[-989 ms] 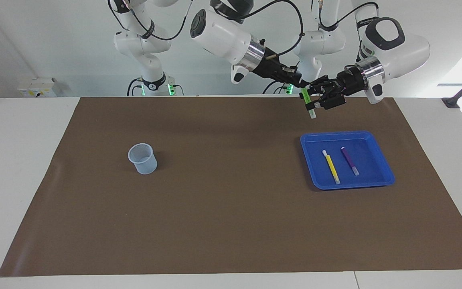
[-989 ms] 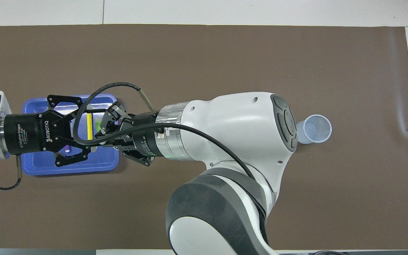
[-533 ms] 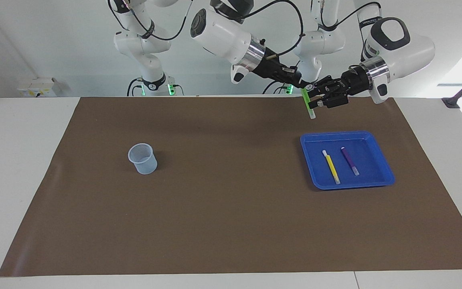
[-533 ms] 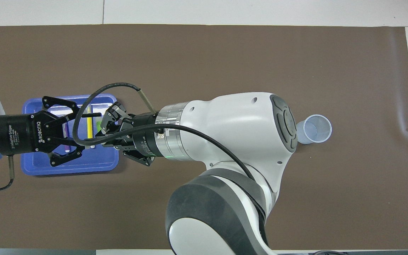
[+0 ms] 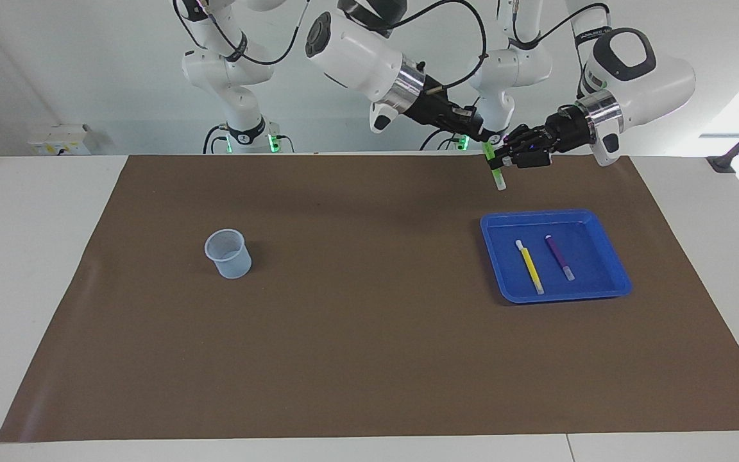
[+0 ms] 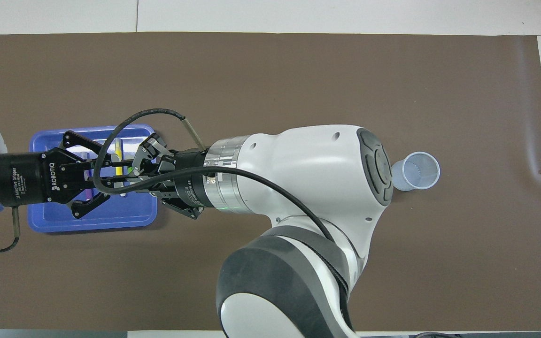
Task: Right arm passes pens to left for tray arrangement
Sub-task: 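Close the left gripper on the green pen and open the right gripper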
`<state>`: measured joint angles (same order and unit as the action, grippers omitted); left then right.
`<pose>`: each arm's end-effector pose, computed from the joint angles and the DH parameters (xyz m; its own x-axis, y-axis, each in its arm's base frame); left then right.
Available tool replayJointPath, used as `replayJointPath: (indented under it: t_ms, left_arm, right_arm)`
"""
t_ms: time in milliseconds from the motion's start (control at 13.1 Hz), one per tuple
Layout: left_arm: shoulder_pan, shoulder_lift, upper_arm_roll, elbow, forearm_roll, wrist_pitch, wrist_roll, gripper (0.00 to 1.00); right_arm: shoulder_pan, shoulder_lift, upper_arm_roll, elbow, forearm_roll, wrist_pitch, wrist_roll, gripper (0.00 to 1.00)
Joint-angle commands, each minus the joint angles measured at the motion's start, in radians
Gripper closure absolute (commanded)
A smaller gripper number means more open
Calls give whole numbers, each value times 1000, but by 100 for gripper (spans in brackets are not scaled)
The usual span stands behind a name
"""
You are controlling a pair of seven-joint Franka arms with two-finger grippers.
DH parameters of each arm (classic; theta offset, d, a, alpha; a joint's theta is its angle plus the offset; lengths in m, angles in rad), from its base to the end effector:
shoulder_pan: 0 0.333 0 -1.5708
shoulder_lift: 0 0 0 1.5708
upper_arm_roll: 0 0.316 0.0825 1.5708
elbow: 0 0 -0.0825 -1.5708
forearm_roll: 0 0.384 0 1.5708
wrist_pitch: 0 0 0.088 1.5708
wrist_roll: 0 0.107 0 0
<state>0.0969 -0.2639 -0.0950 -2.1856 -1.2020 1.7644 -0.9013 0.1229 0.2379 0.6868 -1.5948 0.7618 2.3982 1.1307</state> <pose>0.4764 -0.0847 0.5358 0.3321 0.4168 -0.8461 0.9411 -0.0863 0.3269 0.4905 0.4522 0.5930 0.7070 -0.4133 -0.5739 -0.7064 -0.3722 -0.6021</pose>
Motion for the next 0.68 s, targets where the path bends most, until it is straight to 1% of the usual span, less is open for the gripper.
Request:
replayJointPath:
  t_ms: [0, 152, 228, 304, 380, 533, 609]
  left_arm:
    - [4, -25, 0, -25, -18, -8, 7, 100]
    - [6, -25, 0, -25, -18, -6, 7, 100]
    - [6, -25, 0, -25, -18, -6, 7, 100]
    - [6, -25, 0, -25, -18, -6, 7, 100]
    - [6, -25, 0, -25, -18, -6, 7, 100]
    - [6, -25, 0, -25, -18, -5, 7, 100]
    - [6, -25, 0, -25, -18, -2, 7, 100]
  right_arm:
    - [1, 17, 16, 13, -19, 9, 20, 100]
    - [1, 17, 14, 13, -19, -4, 20, 100]
    - [0, 17, 14, 13, -32, -10, 12, 64]
    - [0, 15, 14, 12, -64, -13, 14, 15]
    - [0, 14, 14, 10, -81, -13, 17, 0]
    - [-11, -5, -2, -14, -104, -36, 6, 0]
    - [-14, -34, -22, -36, -130, -53, -3, 0]
